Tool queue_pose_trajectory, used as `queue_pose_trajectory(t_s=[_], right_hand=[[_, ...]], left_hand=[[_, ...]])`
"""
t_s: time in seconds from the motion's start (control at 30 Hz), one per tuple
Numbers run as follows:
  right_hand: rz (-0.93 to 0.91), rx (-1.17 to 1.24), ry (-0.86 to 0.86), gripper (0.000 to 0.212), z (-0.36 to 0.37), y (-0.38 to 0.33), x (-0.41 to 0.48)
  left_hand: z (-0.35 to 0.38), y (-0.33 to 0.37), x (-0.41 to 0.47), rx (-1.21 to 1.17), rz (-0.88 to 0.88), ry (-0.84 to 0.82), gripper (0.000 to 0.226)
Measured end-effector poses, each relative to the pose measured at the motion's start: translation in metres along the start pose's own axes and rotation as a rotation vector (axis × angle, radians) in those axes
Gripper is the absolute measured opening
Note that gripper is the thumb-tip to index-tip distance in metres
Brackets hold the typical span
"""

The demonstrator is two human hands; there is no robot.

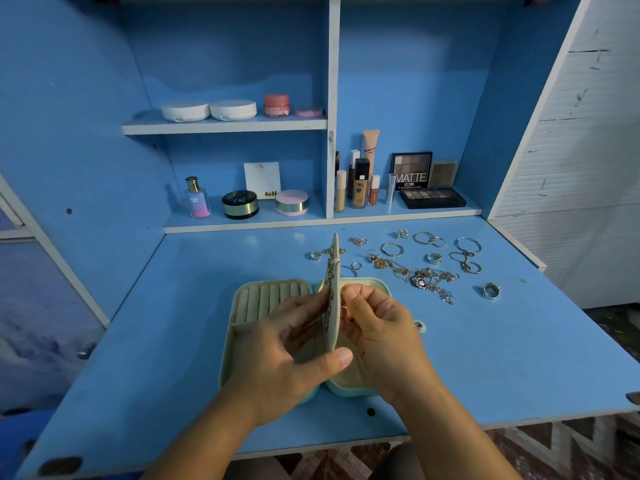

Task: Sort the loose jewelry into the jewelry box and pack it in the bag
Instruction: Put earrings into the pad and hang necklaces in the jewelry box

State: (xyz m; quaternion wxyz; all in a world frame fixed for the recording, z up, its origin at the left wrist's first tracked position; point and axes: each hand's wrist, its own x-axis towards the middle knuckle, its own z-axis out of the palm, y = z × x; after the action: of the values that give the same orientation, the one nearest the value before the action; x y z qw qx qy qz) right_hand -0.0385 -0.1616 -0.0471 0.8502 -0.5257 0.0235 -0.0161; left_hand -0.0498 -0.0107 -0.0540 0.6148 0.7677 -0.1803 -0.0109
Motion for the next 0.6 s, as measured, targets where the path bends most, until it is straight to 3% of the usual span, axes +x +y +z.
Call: queue_pose_trajectory(t_s=[0.6], right_hand=[[0.029, -0.023, -0.022, 0.017, -0.0014, 0.0034, 0.0053]], left_hand=[[0.0001, 0.0, 0.0002, 0.014, 0.017, 0.0, 0.07]])
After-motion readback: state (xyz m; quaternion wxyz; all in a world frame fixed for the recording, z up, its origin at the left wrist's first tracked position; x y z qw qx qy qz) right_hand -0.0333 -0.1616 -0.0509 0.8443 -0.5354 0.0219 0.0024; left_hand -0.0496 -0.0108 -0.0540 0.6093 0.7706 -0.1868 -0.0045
